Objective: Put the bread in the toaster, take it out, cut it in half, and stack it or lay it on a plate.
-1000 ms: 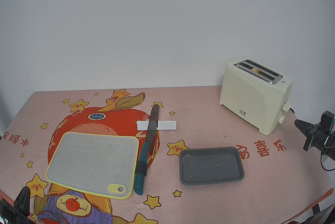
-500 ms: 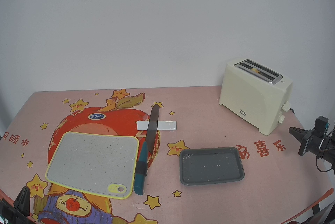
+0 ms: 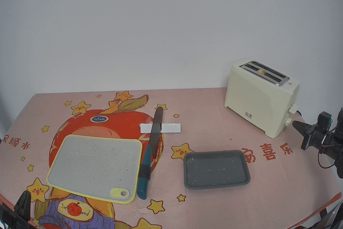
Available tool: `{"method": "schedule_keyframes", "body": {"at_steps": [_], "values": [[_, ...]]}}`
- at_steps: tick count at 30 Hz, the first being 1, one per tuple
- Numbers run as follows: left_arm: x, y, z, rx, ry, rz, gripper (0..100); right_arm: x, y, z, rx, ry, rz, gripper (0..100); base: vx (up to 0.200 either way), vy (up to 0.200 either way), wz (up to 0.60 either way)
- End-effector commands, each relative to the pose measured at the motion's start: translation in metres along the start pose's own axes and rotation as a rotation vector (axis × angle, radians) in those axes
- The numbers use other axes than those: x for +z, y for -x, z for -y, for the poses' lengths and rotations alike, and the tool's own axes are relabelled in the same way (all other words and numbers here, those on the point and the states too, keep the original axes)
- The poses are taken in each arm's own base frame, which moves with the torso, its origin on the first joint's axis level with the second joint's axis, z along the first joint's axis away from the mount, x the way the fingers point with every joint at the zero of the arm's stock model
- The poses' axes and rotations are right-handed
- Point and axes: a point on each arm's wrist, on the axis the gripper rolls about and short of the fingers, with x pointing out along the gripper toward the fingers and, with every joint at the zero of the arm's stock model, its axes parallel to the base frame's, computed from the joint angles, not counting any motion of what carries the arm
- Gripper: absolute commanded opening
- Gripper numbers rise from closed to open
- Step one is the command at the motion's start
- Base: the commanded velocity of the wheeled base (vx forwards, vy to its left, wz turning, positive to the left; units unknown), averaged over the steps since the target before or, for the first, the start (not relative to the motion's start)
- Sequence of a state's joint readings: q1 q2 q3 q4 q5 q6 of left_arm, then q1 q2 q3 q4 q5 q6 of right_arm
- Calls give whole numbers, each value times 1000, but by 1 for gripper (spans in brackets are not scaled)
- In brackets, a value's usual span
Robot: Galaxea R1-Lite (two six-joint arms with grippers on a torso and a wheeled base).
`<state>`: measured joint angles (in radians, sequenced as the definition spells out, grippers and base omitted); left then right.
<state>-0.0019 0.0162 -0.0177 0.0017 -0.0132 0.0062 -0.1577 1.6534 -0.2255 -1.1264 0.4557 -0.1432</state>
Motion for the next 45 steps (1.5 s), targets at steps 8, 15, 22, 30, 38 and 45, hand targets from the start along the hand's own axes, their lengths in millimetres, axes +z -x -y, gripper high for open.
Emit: {"method": "schedule_keyframes", "body": {"at_steps": [8,15,22,30,38,45], "values": [[-5,0,0,1,0,-1,0,-7,-12,4,4,-8,-24,0,0,0,0],[-5,0,0,1,0,-1,0,-8,-16,6,2,-10,-30,0,0,0,0],[-5,0,0,0,0,-1,0,-9,-20,8,-9,-11,-37,0,0,0,0],[-5,0,0,1,0,-1,0,-8,-20,8,-11,-8,-34,0,0,0,0],[-5,0,0,0,0,-1,0,-8,-24,6,4,-6,-35,0,0,0,0],[-5,0,0,1,0,-1,0,-10,-25,6,3,-10,-43,0,0,0,0]]}}
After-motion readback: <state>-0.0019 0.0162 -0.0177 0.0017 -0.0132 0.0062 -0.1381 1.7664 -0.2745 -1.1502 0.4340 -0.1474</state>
